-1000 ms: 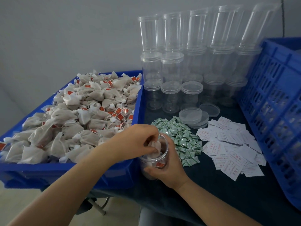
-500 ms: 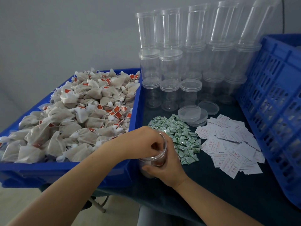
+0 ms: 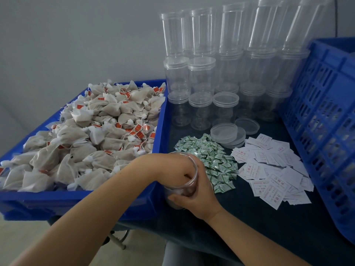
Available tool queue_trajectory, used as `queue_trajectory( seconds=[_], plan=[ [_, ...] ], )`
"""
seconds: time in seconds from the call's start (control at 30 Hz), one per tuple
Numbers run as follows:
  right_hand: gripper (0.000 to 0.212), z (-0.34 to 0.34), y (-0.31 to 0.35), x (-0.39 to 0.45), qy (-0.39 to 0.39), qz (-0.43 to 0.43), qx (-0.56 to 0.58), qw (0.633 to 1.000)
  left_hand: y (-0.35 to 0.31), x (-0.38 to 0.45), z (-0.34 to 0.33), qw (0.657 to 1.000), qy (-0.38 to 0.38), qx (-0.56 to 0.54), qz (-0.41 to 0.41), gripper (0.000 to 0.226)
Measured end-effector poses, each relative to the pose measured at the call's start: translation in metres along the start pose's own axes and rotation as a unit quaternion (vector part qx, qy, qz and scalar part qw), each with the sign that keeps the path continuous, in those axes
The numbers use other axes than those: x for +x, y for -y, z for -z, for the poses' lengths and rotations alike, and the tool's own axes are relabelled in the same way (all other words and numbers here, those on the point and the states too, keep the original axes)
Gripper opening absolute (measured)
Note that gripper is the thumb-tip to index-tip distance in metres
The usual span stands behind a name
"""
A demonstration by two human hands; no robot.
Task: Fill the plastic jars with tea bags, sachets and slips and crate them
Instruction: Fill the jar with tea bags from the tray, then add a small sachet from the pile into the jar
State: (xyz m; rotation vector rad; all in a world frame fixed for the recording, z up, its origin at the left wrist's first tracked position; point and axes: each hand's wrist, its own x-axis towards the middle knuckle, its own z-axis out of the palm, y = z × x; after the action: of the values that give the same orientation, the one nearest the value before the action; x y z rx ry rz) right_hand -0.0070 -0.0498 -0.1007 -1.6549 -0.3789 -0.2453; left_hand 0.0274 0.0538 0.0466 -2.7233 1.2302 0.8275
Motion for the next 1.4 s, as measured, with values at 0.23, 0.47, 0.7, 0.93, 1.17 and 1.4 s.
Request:
queue_trajectory(
  seconds=[0.23,0.47,0.7,0.93,1.17,1.4],
  plan=[
    [0.099,0.002,0.001,0.0,0.016,-0.008,-0.003,1.0,0.005,-0.011,0.033,0.993,0.098,-0.065,0.017,0.022],
    [0.097,0.0,0.001,-0.001,0.0,-0.008,-0.022,1.0,0.031,0.012,0.066,0.93,-0.164,-0.329,0.009,0.012],
    [0.1,0.002,0.003,-0.003,-0.032,0.014,-0.063,0.997,0.063,0.092,0.038,0.986,-0.133,-0.044,0.085,0.033],
    [0.096,0.004,0.004,-0.004,-0.031,0.006,-0.072,0.997,0.073,0.128,0.017,0.992,-0.094,0.025,0.076,0.046],
    [0.096,0.004,0.006,-0.004,-0.027,-0.003,-0.075,0.997,0.075,0.135,0.011,0.992,-0.1,0.049,0.054,0.017],
    [0.097,0.003,0.007,-0.003,-0.022,-0.003,-0.069,0.997,0.073,0.123,0.021,0.991,-0.119,0.025,0.056,0.026]
  ],
)
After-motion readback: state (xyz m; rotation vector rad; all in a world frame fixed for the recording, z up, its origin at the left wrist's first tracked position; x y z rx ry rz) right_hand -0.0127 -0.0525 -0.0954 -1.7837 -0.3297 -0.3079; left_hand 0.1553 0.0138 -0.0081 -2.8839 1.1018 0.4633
